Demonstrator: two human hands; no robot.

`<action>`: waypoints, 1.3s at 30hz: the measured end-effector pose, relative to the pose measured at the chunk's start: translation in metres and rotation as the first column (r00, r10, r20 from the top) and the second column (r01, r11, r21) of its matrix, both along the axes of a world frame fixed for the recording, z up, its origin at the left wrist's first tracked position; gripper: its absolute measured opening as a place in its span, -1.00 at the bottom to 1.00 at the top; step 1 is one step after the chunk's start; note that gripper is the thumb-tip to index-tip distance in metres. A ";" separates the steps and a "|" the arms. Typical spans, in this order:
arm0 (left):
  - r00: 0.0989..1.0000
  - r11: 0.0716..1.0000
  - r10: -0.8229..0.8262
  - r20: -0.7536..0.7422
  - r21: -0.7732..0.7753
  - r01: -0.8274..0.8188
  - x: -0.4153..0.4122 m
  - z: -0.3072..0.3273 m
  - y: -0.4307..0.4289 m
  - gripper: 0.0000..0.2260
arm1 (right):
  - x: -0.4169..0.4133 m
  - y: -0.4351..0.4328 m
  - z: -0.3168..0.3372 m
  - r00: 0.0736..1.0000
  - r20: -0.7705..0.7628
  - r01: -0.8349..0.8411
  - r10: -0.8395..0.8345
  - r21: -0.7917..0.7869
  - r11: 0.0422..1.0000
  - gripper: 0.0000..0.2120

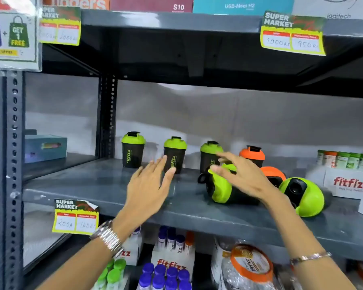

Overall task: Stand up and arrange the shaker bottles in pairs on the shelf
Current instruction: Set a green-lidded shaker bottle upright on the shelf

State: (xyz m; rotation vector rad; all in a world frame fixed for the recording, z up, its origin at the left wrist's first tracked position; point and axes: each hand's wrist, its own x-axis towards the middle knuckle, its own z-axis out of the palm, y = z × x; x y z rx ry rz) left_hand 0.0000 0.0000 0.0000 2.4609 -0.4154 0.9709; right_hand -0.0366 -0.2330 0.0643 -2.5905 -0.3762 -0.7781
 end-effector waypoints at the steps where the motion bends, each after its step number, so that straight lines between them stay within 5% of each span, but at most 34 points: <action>1: 1.000 1.000 0.011 0.025 0.009 -0.011 -0.006 -0.007 0.006 -0.31 | 0.000 -0.006 -0.002 0.999 -0.035 0.027 -0.029 -0.067 0.997 -0.19; 4: 0.977 0.992 0.071 0.200 0.090 -0.091 -0.011 -0.037 0.025 -0.36 | -0.001 -0.016 -0.008 0.993 -0.102 0.034 -0.064 -0.270 0.962 -0.11; 7: 0.974 0.979 0.083 0.210 0.164 -0.119 -0.017 -0.054 0.035 -0.37 | 0.003 -0.019 -0.010 0.991 -0.115 0.029 -0.072 -0.339 0.940 -0.10; 16: 0.984 0.971 0.076 0.161 0.213 -0.110 -0.026 -0.058 0.036 -0.39 | -0.003 -0.012 -0.019 0.987 0.102 0.150 -0.123 -0.329 0.932 -0.17; 24: 0.966 0.997 -0.012 0.257 0.072 -0.007 -0.021 -0.050 0.083 -0.46 | 0.001 0.062 -0.001 0.976 0.217 -0.047 0.026 0.094 0.994 -0.22; 30: 0.946 0.976 0.217 0.240 -0.028 -0.217 -0.001 -0.045 0.159 -0.39 | 0.062 0.154 0.010 0.982 0.140 -0.177 0.128 0.435 0.883 -0.33; 39: 0.949 0.985 0.163 0.270 0.013 -0.173 0.014 -0.054 0.165 -0.44 | 0.113 0.210 -0.009 0.974 -0.011 -0.164 0.225 0.652 0.740 -0.33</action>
